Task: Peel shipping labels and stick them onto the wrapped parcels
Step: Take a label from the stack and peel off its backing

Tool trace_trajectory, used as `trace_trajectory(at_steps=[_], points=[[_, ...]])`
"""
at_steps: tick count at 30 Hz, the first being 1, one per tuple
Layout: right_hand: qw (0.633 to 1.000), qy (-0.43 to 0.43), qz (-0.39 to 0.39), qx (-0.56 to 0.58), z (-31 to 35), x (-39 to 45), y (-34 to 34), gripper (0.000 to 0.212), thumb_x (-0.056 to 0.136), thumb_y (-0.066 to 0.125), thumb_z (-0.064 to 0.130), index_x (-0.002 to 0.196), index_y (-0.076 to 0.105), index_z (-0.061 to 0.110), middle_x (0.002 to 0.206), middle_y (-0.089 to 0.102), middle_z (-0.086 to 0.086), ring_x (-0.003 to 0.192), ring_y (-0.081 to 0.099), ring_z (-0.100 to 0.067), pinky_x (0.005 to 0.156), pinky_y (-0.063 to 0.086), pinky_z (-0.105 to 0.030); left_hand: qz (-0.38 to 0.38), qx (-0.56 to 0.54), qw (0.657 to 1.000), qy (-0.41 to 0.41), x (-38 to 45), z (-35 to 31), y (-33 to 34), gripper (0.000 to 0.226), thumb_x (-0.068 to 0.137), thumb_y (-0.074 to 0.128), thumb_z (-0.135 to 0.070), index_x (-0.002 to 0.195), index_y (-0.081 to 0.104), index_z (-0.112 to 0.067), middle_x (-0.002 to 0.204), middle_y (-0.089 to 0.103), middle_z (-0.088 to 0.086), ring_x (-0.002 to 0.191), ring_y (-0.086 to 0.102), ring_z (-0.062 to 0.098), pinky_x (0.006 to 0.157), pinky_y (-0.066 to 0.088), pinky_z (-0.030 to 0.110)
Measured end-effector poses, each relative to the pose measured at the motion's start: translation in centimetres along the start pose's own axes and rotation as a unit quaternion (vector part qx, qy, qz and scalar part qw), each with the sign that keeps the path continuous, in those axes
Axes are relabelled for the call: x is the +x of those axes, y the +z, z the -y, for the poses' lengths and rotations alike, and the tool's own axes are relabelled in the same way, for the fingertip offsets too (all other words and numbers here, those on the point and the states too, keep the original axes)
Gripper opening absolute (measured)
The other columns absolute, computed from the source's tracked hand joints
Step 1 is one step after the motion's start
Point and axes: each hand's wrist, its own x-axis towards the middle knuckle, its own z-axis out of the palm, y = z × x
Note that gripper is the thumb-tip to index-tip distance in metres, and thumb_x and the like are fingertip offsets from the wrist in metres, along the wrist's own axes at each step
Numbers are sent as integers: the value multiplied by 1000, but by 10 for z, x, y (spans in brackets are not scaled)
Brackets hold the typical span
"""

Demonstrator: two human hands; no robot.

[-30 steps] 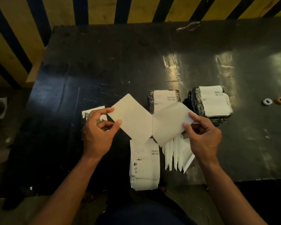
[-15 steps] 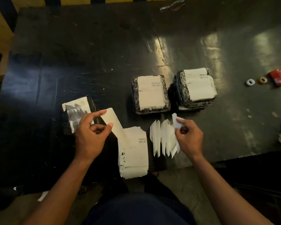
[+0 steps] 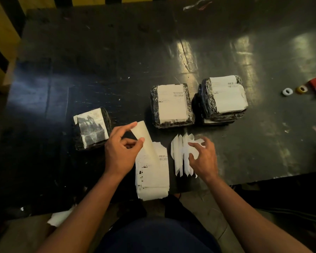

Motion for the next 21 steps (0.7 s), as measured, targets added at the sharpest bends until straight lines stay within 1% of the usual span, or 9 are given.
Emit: trace_trajectory(at_steps=[2, 4, 6, 7, 9, 11, 14, 18, 21], points=[[996, -39, -57, 59, 18, -3, -14, 32, 85, 78, 16, 116, 75, 24, 146, 49, -4, 124, 55, -21, 94, 58, -42, -8, -5, 1000, -1, 4, -4, 3, 49, 86, 81, -11, 131, 65, -25, 129, 59, -3, 78, 75, 5, 76, 64, 27], [980, -107, -98, 138, 52, -9, -34, 23, 87, 77, 18, 110, 76, 22, 137, 54, -1, 118, 58, -15, 89, 57, -31, -20, -12, 1000, -5, 9, -8, 5, 49, 86, 81, -12, 131, 66, -25, 129, 59, -3, 78, 75, 4, 76, 65, 33], [962, -189, -78, 180, 93, -20, -53, 20, 88, 77, 21, 108, 76, 19, 131, 56, 1, 113, 57, -8, 89, 52, -17, -31, -16, 999, -10, 11, -10, 7, 48, 86, 81, -12, 130, 66, -26, 128, 58, -4, 77, 75, 4, 75, 66, 37], [956, -230, -52, 175, 111, -25, -60, 19, 89, 76, 23, 107, 76, 19, 130, 57, 2, 111, 57, -6, 89, 50, -15, -34, -20, 999, -17, 12, -10, 7, 47, 86, 82, -13, 129, 67, -27, 127, 58, -6, 77, 75, 4, 75, 66, 38], [949, -294, -11, 111, 136, -33, -63, 18, 88, 75, 27, 105, 76, 23, 128, 59, 2, 102, 60, -9, 84, 54, -23, -38, -26, 998, -31, 14, -11, 7, 47, 86, 82, -14, 128, 67, -30, 126, 58, -9, 77, 76, 4, 75, 66, 39], [944, -328, -8, 28, 150, -35, -58, 20, 85, 77, 23, 105, 76, 26, 127, 62, -2, 92, 63, -15, 77, 56, -32, -47, -24, 998, -42, 15, -10, 6, 47, 86, 83, -16, 127, 67, -31, 126, 58, -10, 76, 75, 3, 74, 66, 39], [937, -342, -19, -61, 160, -34, -49, 35, 77, 85, 14, 110, 77, 25, 123, 67, -8, 92, 68, -23, 70, 55, -34, -63, -4, 996, -57, 17, -10, 4, 47, 84, 84, -17, 126, 68, -30, 126, 60, -7, 73, 74, -1, 74, 66, 34], [931, -350, -23, -99, 168, -27, -41, 45, 73, 89, 12, 115, 75, 20, 114, 70, -8, 89, 70, -24, 62, 56, -30, -74, 13, 993, -86, 21, -8, 1, 46, 82, 86, -19, 124, 70, -29, 124, 63, -5, 72, 73, -2, 75, 65, 31], [930, -355, 4, -89, 175, -20, -38, 42, 81, 81, 6, 121, 73, 16, 112, 70, -6, 90, 69, -24, 67, 62, -34, -65, 18, 993, -92, 21, -5, -3, 45, 85, 83, -30, 127, 67, -33, 117, 67, -3, 76, 73, 0, 75, 65, 30]])
